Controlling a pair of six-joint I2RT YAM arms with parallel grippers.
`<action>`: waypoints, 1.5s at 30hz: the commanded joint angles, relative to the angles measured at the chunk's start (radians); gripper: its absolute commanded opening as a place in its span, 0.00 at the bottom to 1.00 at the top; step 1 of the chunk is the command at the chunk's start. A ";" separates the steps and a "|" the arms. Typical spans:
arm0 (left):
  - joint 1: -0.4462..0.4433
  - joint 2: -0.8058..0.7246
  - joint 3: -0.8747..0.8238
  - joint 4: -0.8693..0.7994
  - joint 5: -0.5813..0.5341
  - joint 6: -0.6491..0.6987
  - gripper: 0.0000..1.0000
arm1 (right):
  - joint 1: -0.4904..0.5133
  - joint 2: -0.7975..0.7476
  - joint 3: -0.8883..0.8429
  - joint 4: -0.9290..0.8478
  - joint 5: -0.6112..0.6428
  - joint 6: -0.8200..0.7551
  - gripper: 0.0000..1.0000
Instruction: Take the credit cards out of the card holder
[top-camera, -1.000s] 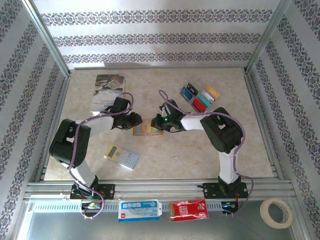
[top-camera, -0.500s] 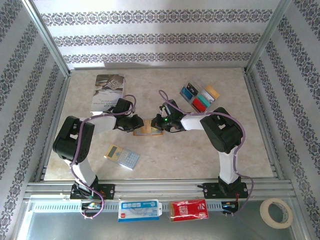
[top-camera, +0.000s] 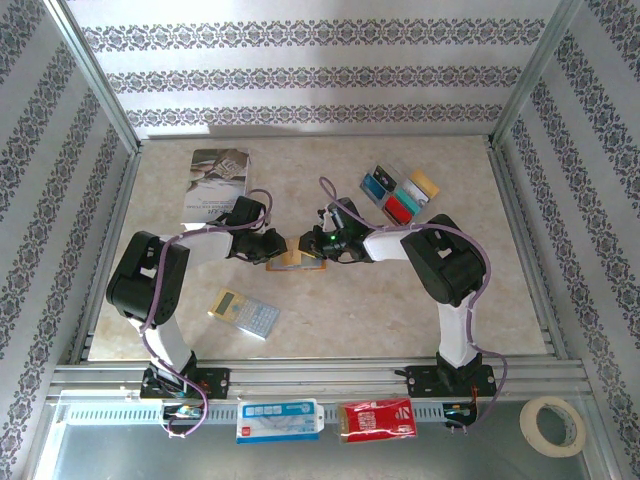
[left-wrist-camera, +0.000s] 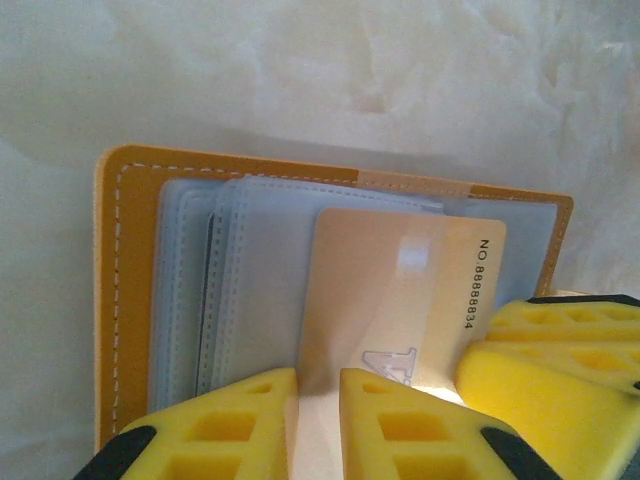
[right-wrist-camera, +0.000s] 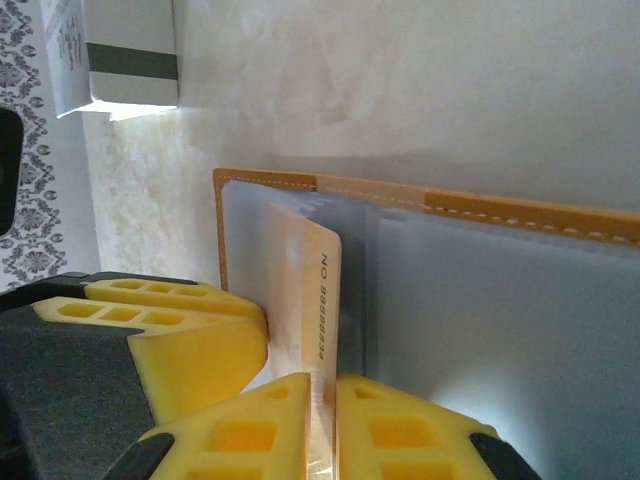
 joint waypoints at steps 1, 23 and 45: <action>-0.008 0.038 -0.015 -0.071 -0.044 0.016 0.21 | -0.002 0.007 -0.011 0.093 -0.054 0.023 0.16; -0.007 -0.097 0.039 -0.101 0.011 0.066 0.32 | -0.043 -0.157 -0.092 -0.085 0.120 -0.130 0.00; 0.154 -0.544 -0.036 -0.311 -0.159 0.164 0.82 | -0.138 -0.565 0.081 -0.674 0.358 -0.722 0.00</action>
